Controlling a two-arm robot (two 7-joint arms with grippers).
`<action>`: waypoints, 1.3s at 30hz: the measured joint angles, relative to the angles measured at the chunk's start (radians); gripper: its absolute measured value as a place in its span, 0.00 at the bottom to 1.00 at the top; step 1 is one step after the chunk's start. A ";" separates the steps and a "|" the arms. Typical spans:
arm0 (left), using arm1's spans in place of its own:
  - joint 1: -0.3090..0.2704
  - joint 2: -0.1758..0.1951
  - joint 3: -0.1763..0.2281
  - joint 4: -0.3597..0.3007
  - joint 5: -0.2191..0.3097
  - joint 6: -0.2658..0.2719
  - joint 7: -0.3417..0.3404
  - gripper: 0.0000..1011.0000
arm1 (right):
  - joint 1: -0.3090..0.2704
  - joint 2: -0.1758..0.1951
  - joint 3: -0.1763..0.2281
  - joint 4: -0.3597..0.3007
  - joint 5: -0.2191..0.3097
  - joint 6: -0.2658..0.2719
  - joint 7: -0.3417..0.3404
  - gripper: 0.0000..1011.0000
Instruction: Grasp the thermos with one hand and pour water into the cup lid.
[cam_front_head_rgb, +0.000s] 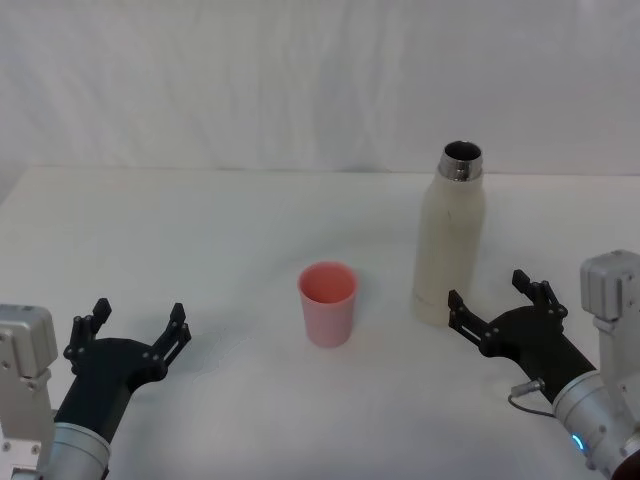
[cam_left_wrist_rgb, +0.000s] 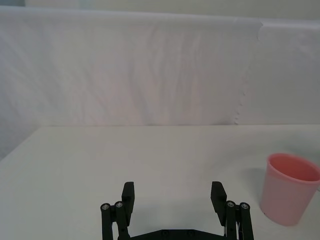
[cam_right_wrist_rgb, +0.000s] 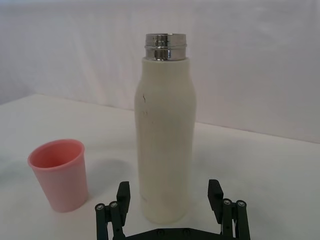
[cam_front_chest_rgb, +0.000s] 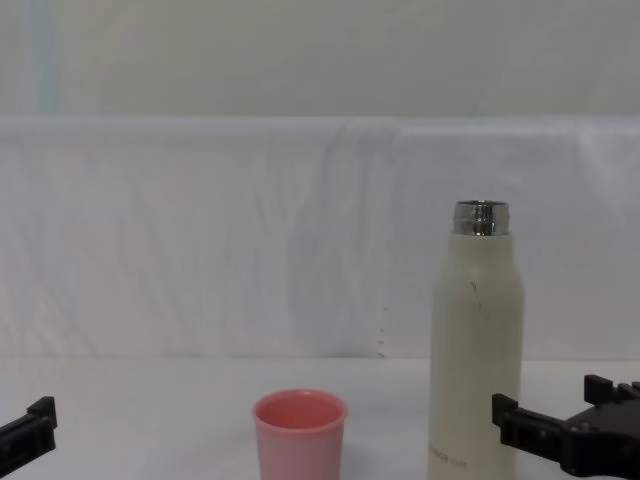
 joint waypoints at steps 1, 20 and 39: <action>0.000 0.000 0.000 0.000 0.000 0.000 0.000 0.99 | 0.004 0.001 -0.001 0.003 0.003 0.002 0.003 0.99; 0.000 0.000 0.000 0.000 0.000 0.000 0.000 0.99 | 0.088 0.019 -0.021 0.063 0.081 0.027 0.048 0.99; 0.000 0.000 0.000 0.000 0.000 0.000 0.000 0.99 | 0.162 0.021 -0.051 0.111 0.114 0.045 0.041 0.99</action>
